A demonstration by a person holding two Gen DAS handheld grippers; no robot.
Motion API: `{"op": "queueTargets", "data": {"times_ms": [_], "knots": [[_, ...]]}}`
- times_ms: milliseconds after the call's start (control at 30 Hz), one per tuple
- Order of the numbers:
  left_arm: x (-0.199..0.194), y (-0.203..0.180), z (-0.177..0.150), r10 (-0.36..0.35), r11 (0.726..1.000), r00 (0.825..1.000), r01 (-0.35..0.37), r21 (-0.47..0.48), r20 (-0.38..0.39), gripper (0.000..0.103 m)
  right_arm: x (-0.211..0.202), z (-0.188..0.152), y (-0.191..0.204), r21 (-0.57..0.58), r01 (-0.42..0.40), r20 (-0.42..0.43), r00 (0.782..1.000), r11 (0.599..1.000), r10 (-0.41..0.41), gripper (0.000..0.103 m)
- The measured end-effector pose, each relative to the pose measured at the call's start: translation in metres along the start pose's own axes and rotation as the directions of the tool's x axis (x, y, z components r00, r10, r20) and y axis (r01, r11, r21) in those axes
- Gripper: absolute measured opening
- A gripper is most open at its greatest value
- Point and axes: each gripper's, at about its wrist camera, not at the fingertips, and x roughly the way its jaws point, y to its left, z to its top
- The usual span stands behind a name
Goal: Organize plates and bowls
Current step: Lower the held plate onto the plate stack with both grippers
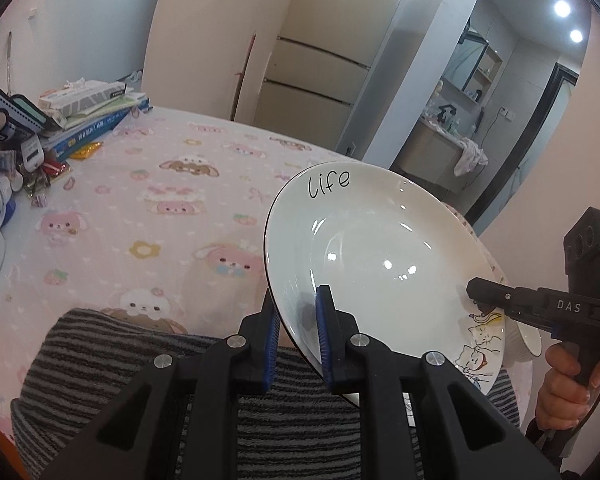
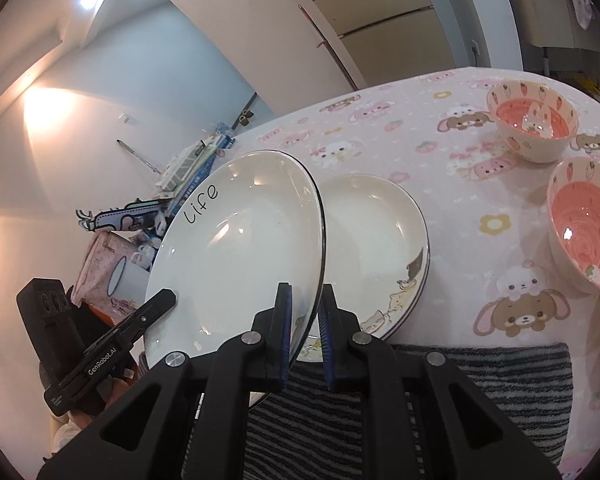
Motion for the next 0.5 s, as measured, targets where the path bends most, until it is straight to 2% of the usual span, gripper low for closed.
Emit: {"op": "queueTargets", "data": {"times_ms": [233, 500], "knots": [[0.023, 0.003, -0.007, 0.018, 1.000, 0.999, -0.018, 0.004, -0.051, 0.017, 0.018, -0.006, -0.014, 0.025, 0.032, -0.032, 0.999, 0.999, -0.032, 0.015], [0.042, 0.006, -0.011, 0.035, 0.999, 0.996, -0.035, 0.010, -0.077, 0.017, 0.030, -0.009, -0.023, 0.030, 0.060, -0.052, 0.997, 0.998, -0.058, 0.015]]}}
